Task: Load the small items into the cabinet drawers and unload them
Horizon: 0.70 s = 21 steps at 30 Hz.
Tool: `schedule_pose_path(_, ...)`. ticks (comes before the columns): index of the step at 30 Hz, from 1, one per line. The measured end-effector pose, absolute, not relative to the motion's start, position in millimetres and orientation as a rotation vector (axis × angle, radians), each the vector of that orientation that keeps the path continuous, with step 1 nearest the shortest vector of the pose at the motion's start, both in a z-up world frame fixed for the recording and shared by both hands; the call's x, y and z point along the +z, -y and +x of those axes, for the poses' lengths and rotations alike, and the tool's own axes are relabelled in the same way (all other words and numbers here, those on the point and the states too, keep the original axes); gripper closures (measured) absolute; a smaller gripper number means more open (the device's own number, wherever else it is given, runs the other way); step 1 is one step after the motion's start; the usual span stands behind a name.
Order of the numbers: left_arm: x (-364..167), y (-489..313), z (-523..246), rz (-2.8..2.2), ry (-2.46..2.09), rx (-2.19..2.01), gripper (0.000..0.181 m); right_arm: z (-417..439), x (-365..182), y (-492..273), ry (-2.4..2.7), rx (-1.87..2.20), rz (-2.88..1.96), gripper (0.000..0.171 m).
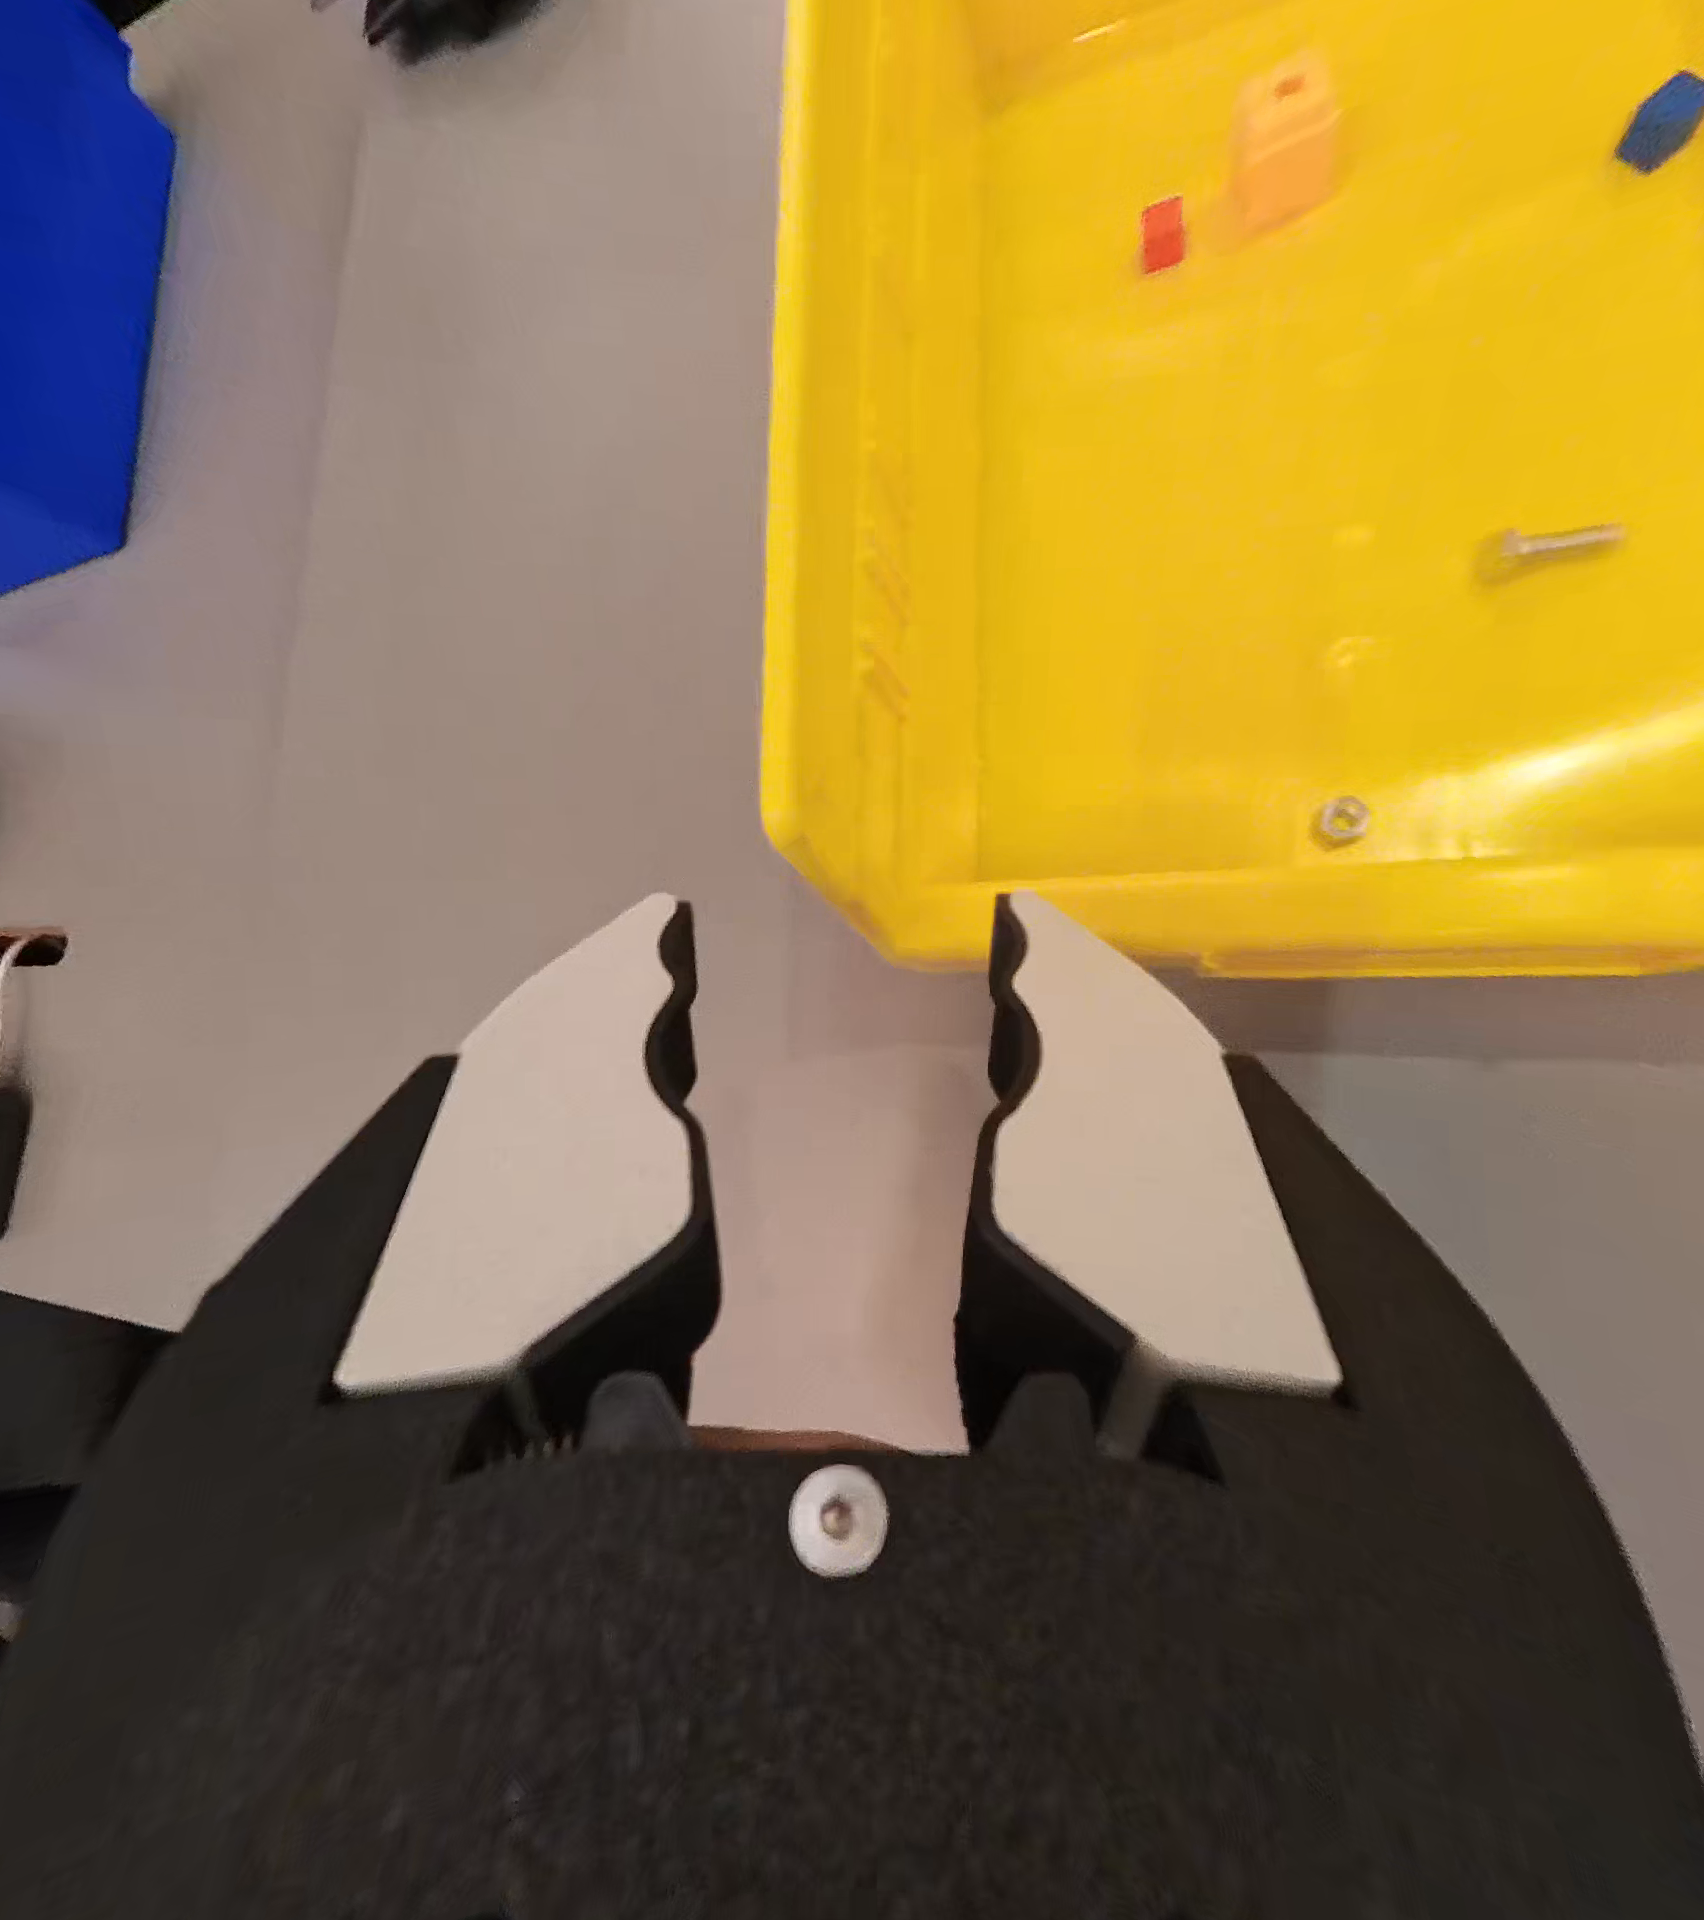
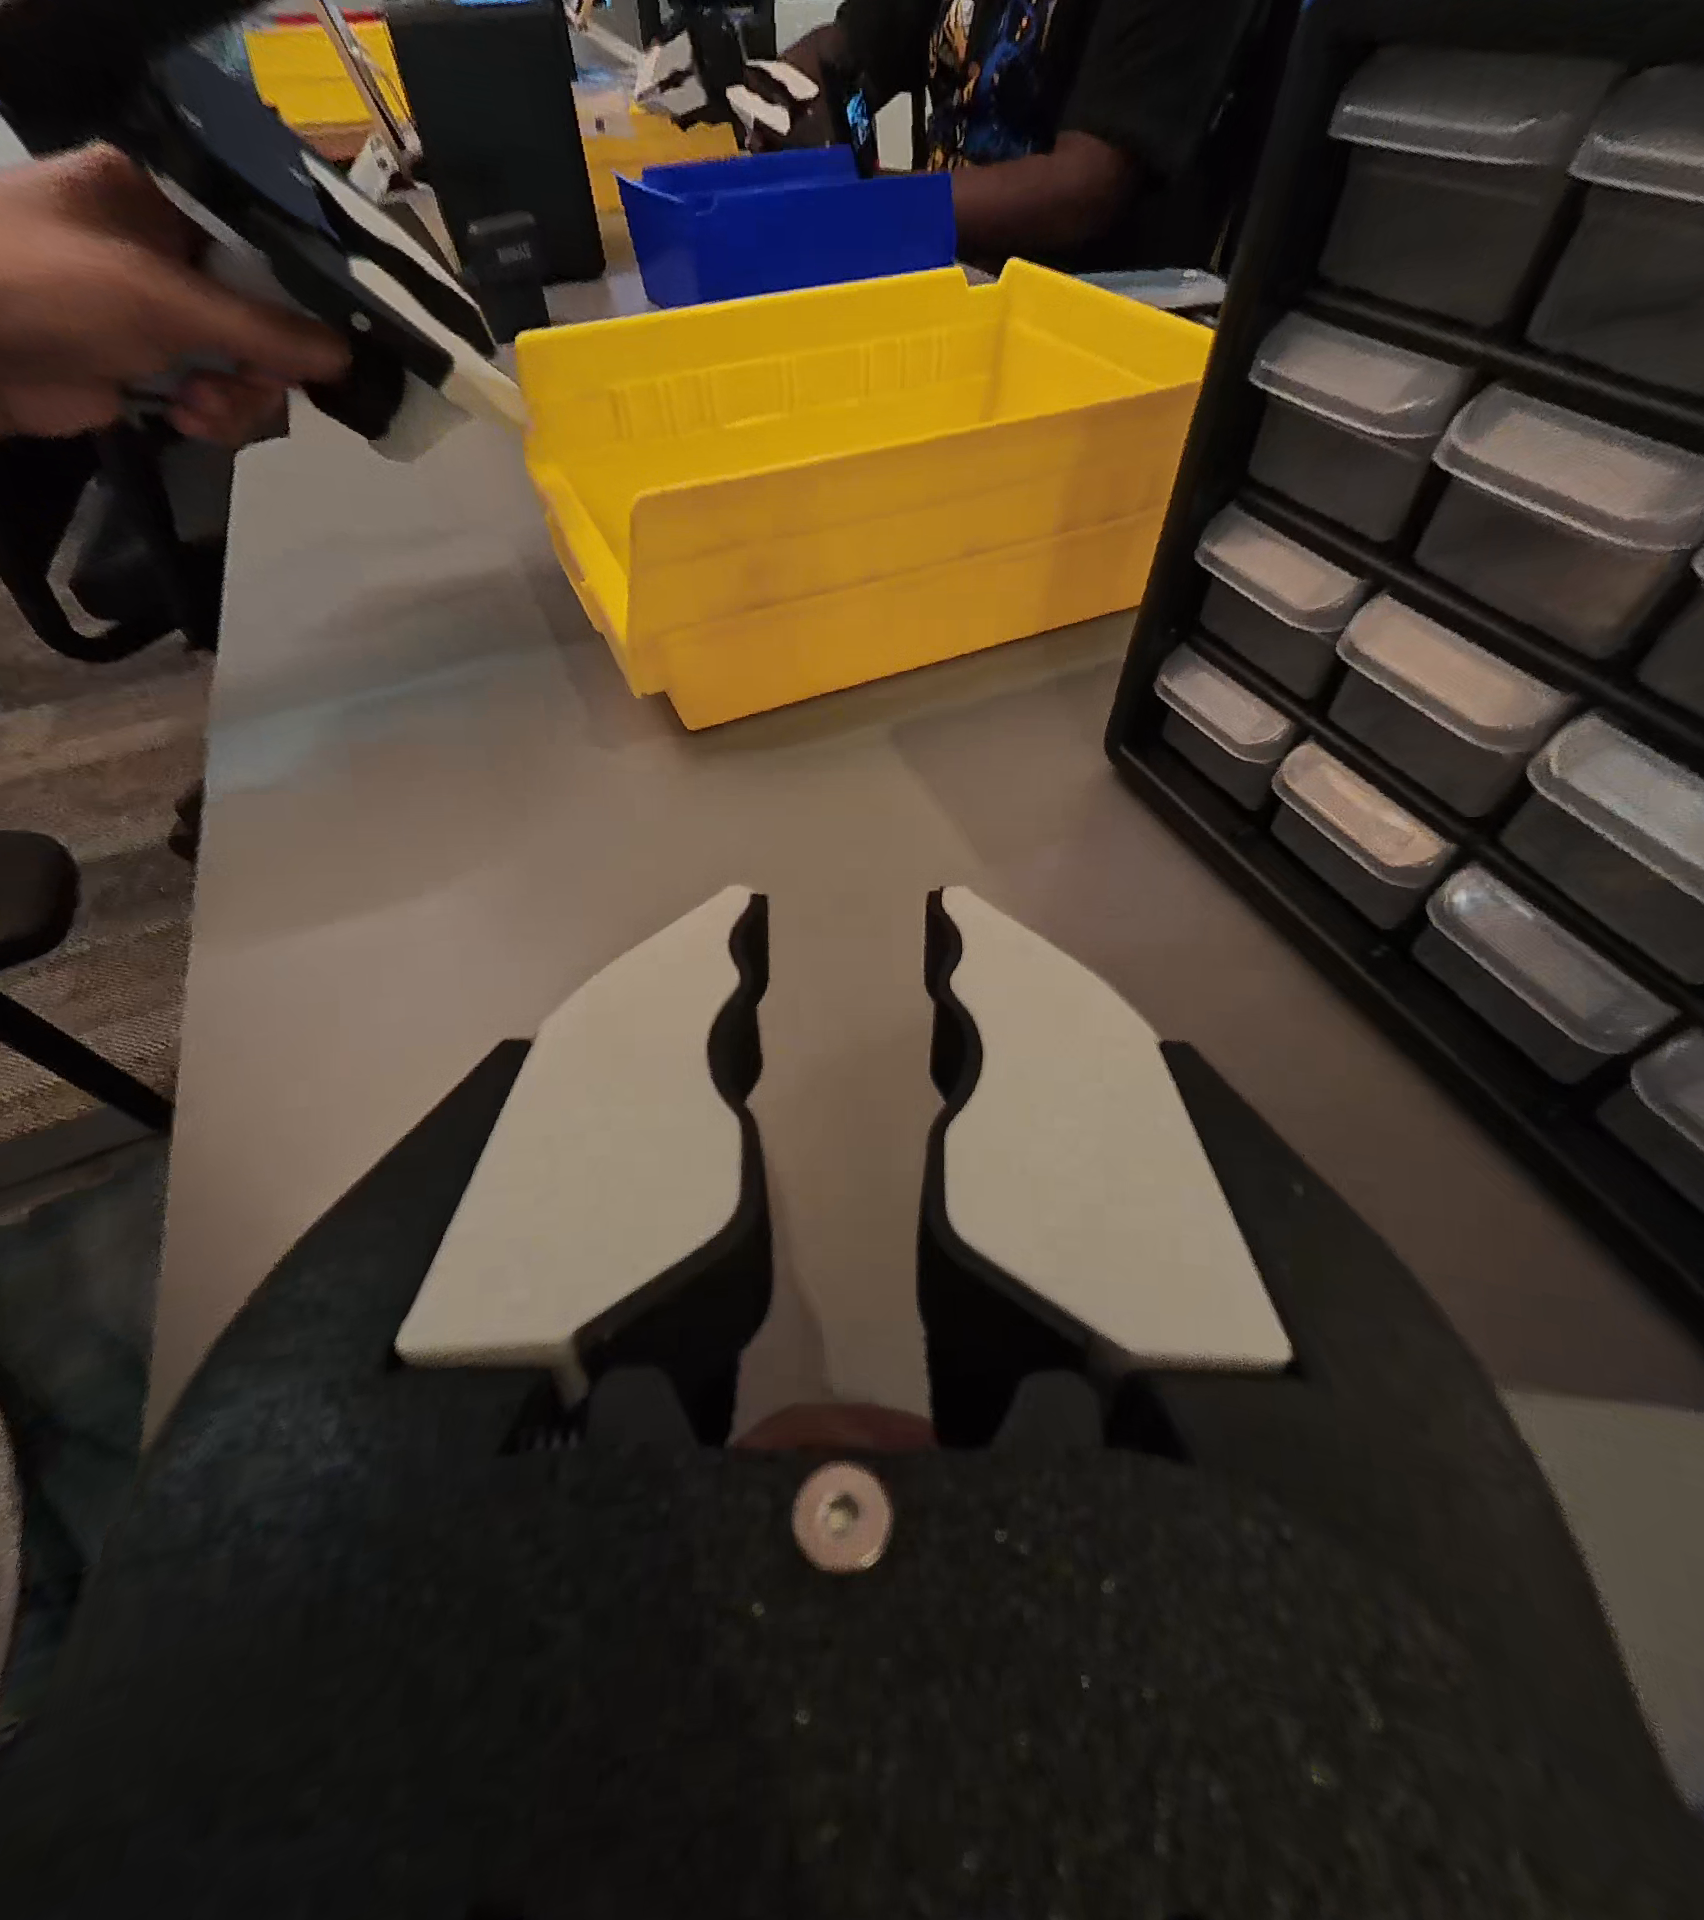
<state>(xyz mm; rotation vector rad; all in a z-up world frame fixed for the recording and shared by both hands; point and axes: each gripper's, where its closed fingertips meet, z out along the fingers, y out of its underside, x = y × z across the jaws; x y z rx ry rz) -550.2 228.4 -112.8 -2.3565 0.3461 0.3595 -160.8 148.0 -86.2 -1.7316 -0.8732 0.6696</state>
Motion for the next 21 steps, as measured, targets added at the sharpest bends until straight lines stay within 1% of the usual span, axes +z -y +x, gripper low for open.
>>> schedule_pose_path(2,-116.6,-235.4,-559.6,-2.357,-0.290,0.343,0.136,-151.6,-87.5,-141.5,0.853,0.661,-1.739,0.143)
schedule_pose_path(3,-118.4,-238.9,-562.6,-2.364,-0.264,0.310,0.136,-145.9,-88.2,-138.5,0.845,0.637,-1.740,0.143)
schedule_pose_path(4,-119.5,-243.4,-562.1,-2.361,-0.247,0.250,0.138,-140.2,-88.1,-135.2,0.834,0.611,-1.737,0.143)
schedule_pose_path(6,-122.7,-251.8,-560.0,-2.355,-0.221,0.125,0.149,-129.5,-86.8,-127.1,0.794,0.584,-1.730,0.143)
schedule_pose_path(7,-125.7,-255.3,-558.8,-2.356,-0.212,0.063,0.150,-123.6,-87.2,-123.2,0.760,0.575,-1.735,0.143)
schedule_pose_path(11,-134.0,-260.3,-559.8,-2.379,-0.096,-0.180,0.150,-93.7,-87.1,-109.8,0.543,0.512,-1.751,0.142)
schedule_pose_path(13,-135.7,-263.1,-569.1,-2.358,-0.039,-0.208,0.142,-83.3,-89.4,-102.4,0.456,0.530,-1.773,0.142)
schedule_pose_path(15,-135.2,-257.0,-572.0,-2.368,0.013,-0.249,0.143,-75.7,-94.7,-98.1,0.419,0.522,-1.788,0.141)
schedule_pose_path(17,-116.1,-243.0,-561.4,-2.310,0.019,-0.318,0.143,-67.9,-103.5,-97.4,0.421,0.457,-1.816,0.139)
schedule_pose_path(18,-100.7,-234.6,-557.6,-2.251,0.021,-0.308,0.143,-66.0,-106.1,-97.0,0.430,0.431,-1.827,0.136)
schedule_pose_path(21,-55.3,-198.8,-535.0,-2.104,-0.032,-0.245,0.139,-66.4,-104.4,-95.5,0.460,0.369,-1.800,0.135)
